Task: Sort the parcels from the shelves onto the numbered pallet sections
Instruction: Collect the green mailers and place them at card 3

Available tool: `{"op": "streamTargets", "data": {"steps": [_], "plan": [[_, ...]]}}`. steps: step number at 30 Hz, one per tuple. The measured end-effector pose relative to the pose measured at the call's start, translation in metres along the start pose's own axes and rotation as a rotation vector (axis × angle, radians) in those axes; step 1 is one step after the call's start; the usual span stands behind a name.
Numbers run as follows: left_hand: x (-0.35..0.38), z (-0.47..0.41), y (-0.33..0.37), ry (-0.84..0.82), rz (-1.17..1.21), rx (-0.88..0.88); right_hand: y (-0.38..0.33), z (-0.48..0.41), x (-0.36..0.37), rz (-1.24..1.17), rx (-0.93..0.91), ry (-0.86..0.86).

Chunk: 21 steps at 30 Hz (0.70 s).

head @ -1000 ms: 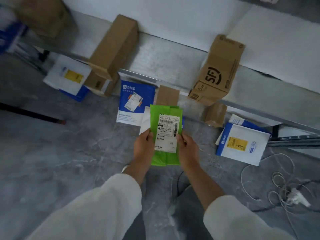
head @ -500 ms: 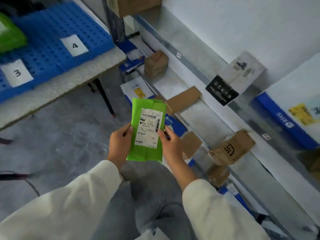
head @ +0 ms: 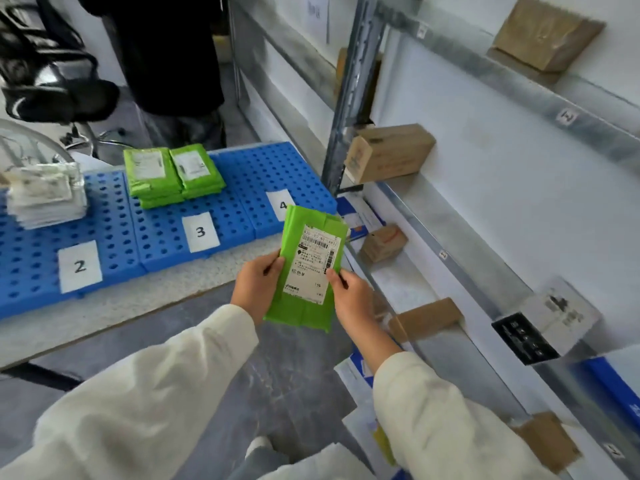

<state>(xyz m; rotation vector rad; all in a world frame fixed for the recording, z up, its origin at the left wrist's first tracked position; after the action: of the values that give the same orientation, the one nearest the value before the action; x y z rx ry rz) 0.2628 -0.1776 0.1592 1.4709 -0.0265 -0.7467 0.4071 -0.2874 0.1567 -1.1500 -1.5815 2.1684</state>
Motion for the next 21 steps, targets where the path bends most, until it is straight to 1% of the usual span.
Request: {"op": "streamTargets", "data": {"steps": [7, 10, 13, 17, 21], "plan": [[-0.079, -0.044, -0.022, 0.154, 0.036, -0.066, -0.069, -0.051, 0.075, -0.02, -0.115, -0.15], [-0.106, -0.062, -0.03, 0.235, 0.005, -0.103, -0.092, -0.073, 0.102, 0.007, -0.171, -0.223], [-0.124, -0.081, -0.03, 0.282, 0.007, -0.122, -0.113, -0.097, 0.124, -0.003, -0.226, -0.254], [-0.139, -0.111, -0.03, 0.361, 0.014, -0.188, -0.128, -0.133, 0.152, 0.009, -0.227, -0.308], [-0.154, -0.151, -0.026, 0.425, 0.031, -0.212, -0.148, -0.176, 0.178, -0.018, -0.245, -0.387]]}}
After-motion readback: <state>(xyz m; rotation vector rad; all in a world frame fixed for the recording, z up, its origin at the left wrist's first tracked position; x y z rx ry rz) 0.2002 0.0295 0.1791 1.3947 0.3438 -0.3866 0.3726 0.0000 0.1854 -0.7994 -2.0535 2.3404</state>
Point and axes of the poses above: each hand's wrist, its own z-axis away from the middle knuckle, its own x-axis out of the palm, y = z × x, the point moved 4 cm from there along -z, towards the middle knuckle, and after that the axes turned 8 degrees about -z, right-handed, at the moved point
